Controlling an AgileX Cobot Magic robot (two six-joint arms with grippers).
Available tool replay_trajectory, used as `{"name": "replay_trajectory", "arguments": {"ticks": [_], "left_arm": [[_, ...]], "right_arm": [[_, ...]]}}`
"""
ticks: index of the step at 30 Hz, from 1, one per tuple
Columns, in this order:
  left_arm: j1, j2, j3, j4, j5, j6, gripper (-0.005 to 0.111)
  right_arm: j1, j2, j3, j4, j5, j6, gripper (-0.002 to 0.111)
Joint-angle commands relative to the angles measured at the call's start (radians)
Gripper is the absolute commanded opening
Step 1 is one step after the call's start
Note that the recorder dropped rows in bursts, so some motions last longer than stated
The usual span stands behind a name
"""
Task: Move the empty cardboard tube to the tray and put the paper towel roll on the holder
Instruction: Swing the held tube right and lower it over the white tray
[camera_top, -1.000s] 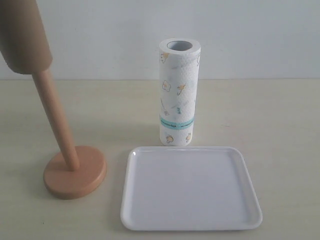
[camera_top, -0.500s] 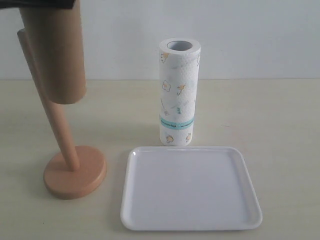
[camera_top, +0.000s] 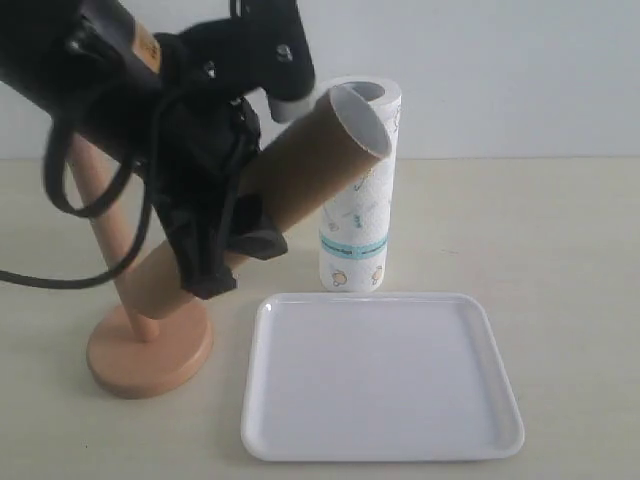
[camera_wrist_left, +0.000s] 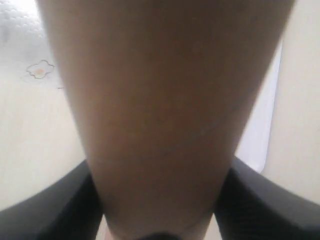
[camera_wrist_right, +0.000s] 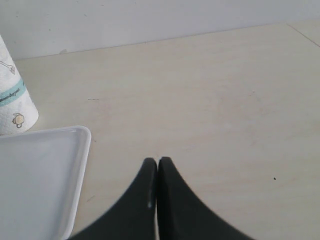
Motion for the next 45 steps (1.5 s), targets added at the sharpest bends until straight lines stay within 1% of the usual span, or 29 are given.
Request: {"name": "replay_trajectory", "arguments": {"ticks": [1,8,11,15,22,28,33,45], "left_arm": [[-0.033,0.071,-0.006,0.082,-0.025,-0.045,0.004],[-0.089,0.167,-0.006,0.091,-0.106,-0.045,0.004],[-0.108,0.207,-0.016,0.116,-0.109,-0.056,0.004],[-0.131,0.266,-0.065,0.131,-0.076,-0.064,0.004],[-0.157,0.361,-0.178,0.125,-0.069,-0.088,0.004],[-0.158,0.449,-0.264,0.104,-0.018,-0.125,0.004],[-0.158,0.528,-0.338,0.109,0.062,-0.174,0.004],[-0.158,0.671,-0.521,0.109,0.215,-0.195,0.004]], "right_arm": [[-0.005,-0.005,-0.001,-0.004,-0.004,-0.002,0.000],[-0.005,-0.005,-0.001,-0.004,-0.004,-0.002,0.000],[-0.005,-0.005,-0.001,-0.004,-0.004,-0.002,0.000],[-0.005,-0.005,-0.001,-0.004,-0.004,-0.002,0.000],[-0.005,-0.005,-0.001,-0.004,-0.004,-0.002,0.000],[-0.005,-0.005,-0.001,-0.004,-0.004,-0.002,0.000],[-0.005,-0.005,-0.001,-0.004,-0.004,-0.002,0.000],[-0.005,-0.005,-0.001,-0.004,-0.004,-0.002,0.000]]}}
